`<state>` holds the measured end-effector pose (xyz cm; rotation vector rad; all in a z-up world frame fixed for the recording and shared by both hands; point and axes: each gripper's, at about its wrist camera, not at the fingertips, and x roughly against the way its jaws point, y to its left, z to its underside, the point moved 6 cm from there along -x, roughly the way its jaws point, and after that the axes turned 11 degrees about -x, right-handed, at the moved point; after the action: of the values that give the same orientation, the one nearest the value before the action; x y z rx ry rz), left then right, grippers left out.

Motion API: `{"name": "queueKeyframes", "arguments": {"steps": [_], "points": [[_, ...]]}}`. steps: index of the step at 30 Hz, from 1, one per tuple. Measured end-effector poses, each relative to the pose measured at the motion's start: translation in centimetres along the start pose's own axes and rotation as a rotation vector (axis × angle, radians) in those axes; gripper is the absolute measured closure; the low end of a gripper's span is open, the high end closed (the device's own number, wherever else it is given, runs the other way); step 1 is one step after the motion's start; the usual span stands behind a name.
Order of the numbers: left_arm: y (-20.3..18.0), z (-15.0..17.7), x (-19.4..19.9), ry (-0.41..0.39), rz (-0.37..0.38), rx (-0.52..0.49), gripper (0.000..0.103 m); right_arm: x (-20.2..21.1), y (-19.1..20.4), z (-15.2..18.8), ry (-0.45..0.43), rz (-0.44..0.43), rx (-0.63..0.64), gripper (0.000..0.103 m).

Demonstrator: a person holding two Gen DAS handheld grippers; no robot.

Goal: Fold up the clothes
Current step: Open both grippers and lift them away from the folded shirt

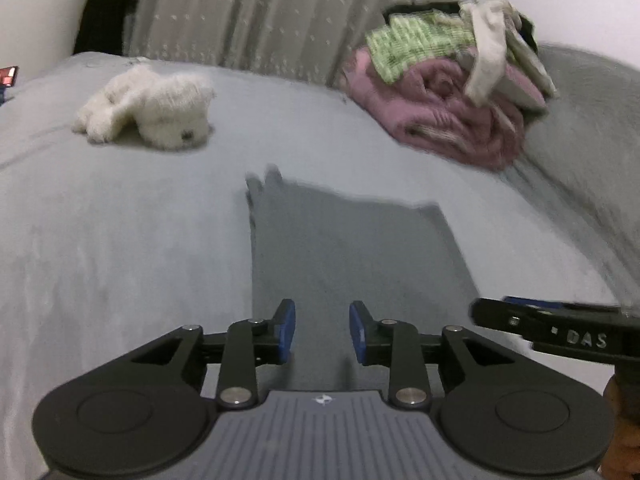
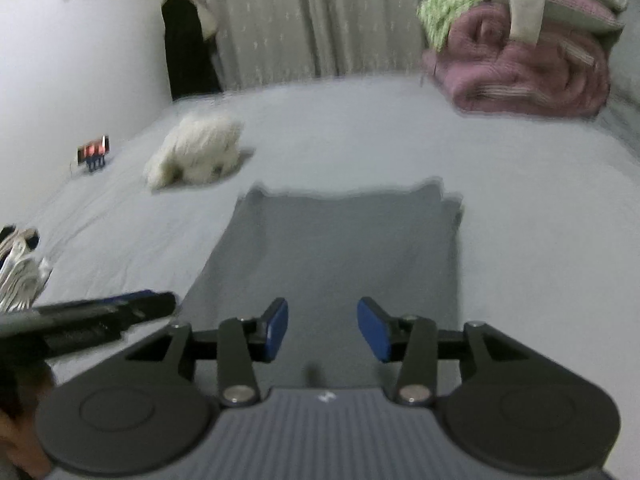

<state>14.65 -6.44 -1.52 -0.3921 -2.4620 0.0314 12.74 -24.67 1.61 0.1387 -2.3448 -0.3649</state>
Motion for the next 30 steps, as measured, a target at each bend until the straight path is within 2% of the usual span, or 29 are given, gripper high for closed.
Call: {"name": "queueKeyframes", "arguments": {"steps": [3, 5, 9, 14, 20, 25, 30], "points": [[0.0, 2.1, -1.3, 0.058, -0.035, -0.020, 0.075, -1.6, -0.2, 2.6, 0.059, 0.083, 0.028, 0.062], [0.0, 2.8, -1.6, 0.067, -0.050, -0.035, 0.074, -2.8, -1.2, 4.4, 0.091, 0.141, 0.037, 0.062], [-0.1, 3.1, -1.3, 0.067, -0.069, -0.045, 0.073, -2.1, -1.6, 5.4, 0.061, 0.122, 0.056, 0.062], [-0.4, 3.6, -0.6, 0.082, -0.092, -0.057, 0.073, -1.4, -2.9, 5.1, 0.093, 0.130, 0.028, 0.062], [0.7, 4.3, 0.4, 0.154, -0.097, 0.001, 0.073, -1.1, -4.2, 4.9, 0.139, 0.105, 0.008, 0.062], [0.3, 5.3, 1.6, 0.196, -0.129, -0.063, 0.073, -0.6, -5.3, 4.9, 0.159, 0.077, -0.040, 0.062], [0.5, 5.5, 1.3, 0.185, -0.110, -0.031, 0.072, -0.6, -5.8, 4.9, 0.165, 0.071, -0.060, 0.061]]}}
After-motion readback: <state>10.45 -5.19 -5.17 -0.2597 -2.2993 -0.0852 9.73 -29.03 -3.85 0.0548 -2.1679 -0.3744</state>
